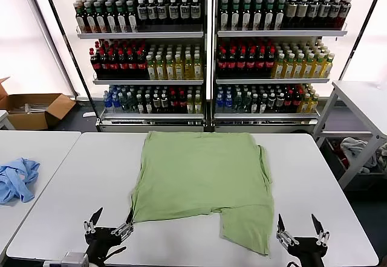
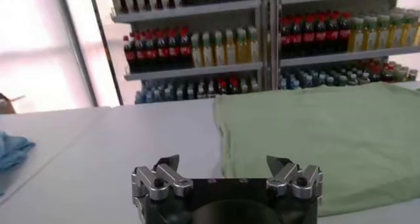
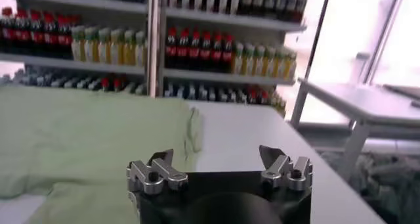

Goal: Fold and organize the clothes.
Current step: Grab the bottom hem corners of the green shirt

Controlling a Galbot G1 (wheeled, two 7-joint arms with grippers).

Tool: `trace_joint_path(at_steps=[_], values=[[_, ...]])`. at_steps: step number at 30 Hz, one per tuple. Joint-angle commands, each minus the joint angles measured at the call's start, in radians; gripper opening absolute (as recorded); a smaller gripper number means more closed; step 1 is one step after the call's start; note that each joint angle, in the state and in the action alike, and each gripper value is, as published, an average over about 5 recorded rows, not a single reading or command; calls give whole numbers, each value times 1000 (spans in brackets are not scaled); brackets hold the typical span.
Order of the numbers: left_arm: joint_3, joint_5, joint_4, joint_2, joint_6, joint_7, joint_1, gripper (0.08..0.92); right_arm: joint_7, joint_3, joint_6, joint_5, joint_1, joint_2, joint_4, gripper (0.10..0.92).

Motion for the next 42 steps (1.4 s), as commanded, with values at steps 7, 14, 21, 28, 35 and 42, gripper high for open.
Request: trace_joint_path(at_steps=[7,14,21,28,35,42], values=[[4,-138,-14,2,141,31,-63,823,-96,-9,-197,241,44,-19,-26,823],[-9,-157,2,8,82,82,-65,823,-260,40,-106,229,6,-55,-50,823],[-11,-173,24,8,59,98,-72,823,-302,41,-69,229,18,-58,-69,822],[-8,-208,53,6,39,98,-90,823,-304,31,-56,230,38,-53,-90,807],[3,-222,151,-4,23,107,-123,815,-303,32,-53,228,43,-50,-86,806],[21,-188,258,-9,-13,120,-140,800,-303,33,-47,221,40,-46,-83,808]])
